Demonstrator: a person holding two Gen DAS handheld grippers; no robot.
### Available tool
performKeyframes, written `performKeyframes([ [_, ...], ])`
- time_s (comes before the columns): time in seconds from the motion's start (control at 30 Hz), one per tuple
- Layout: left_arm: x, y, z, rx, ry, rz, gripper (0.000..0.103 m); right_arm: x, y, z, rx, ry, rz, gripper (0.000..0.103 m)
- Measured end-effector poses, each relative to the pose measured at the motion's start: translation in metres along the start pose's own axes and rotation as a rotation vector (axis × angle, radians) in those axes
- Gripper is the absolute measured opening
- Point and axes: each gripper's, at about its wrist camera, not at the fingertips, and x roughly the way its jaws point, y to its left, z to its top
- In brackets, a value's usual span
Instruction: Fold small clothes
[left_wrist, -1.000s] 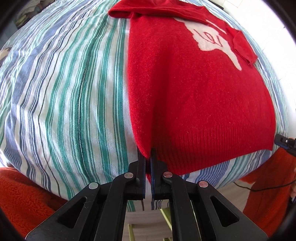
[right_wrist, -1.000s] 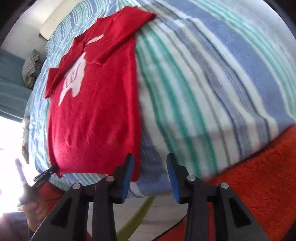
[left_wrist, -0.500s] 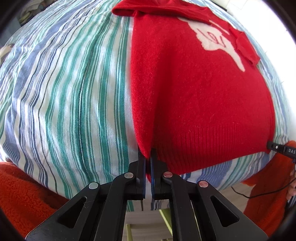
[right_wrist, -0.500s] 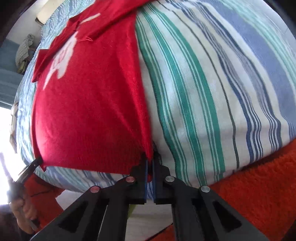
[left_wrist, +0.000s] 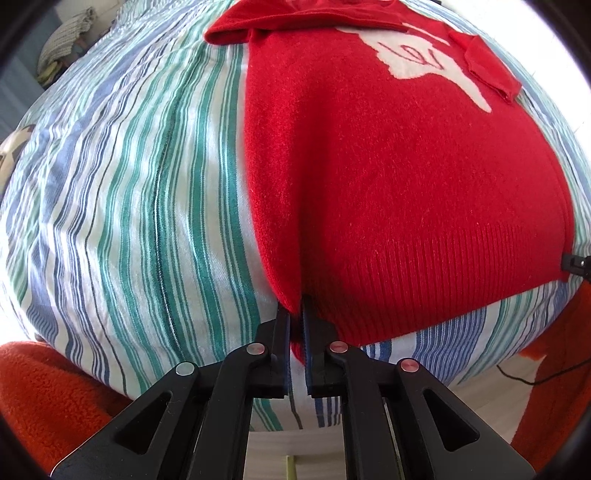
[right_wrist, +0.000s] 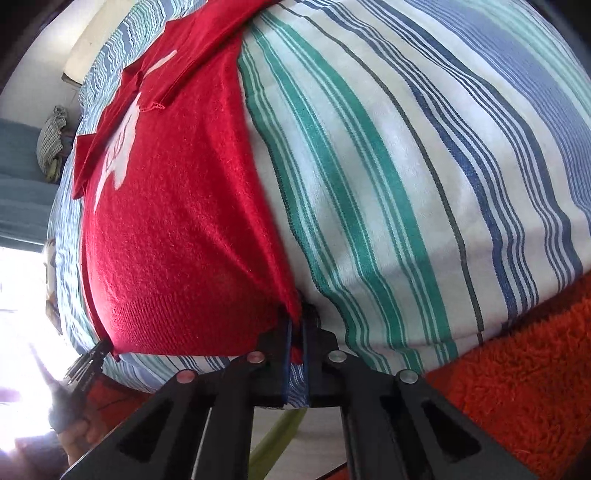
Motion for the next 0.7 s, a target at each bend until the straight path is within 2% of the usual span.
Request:
performKeyframes([
  [0.03, -0.002, -0.002, -0.002, 0.004, -0.001, 0.01, 0.011, -0.002, -0.001, 0.0, -0.001, 0.0, -0.001, 0.003],
  [0.13, -0.008, -0.005, -0.009, 0.016, 0.0, 0.056, 0.025, -0.006, 0.003, -0.001, -0.011, 0.002, -0.011, 0.008],
  [0.2, -0.012, -0.004, -0.014, 0.016, 0.011, 0.096, 0.047, -0.006, 0.011, 0.001, -0.02, 0.01, -0.024, 0.02],
  [0.23, -0.014, -0.003, -0.016, 0.012, 0.024, 0.112, 0.051, -0.003, 0.021, 0.002, -0.03, 0.016, -0.036, 0.025],
  [0.27, -0.016, 0.0, -0.019, 0.007, 0.039, 0.117, 0.056, -0.005, 0.022, 0.002, -0.043, 0.024, -0.05, 0.035],
  [0.3, -0.018, 0.004, -0.022, -0.001, 0.061, 0.116, 0.057, -0.009, 0.023, 0.001, -0.06, 0.035, -0.069, 0.041],
  [0.4, -0.026, 0.02, -0.038, -0.032, 0.128, 0.134, 0.057, -0.032, 0.026, 0.005, -0.135, 0.03, -0.144, 0.041],
  [0.53, -0.061, 0.052, -0.054, -0.135, 0.063, 0.162, 0.057, -0.088, 0.052, 0.037, -0.356, -0.163, -0.254, 0.041],
  [0.6, -0.072, 0.069, -0.054, -0.2, 0.042, 0.167, 0.057, -0.102, 0.085, 0.061, -0.542, -0.256, -0.229, 0.041],
  [0.7, -0.08, 0.089, -0.048, -0.279, 0.0, 0.177, 0.057, -0.088, 0.131, 0.085, -0.767, -0.311, -0.13, 0.043],
])
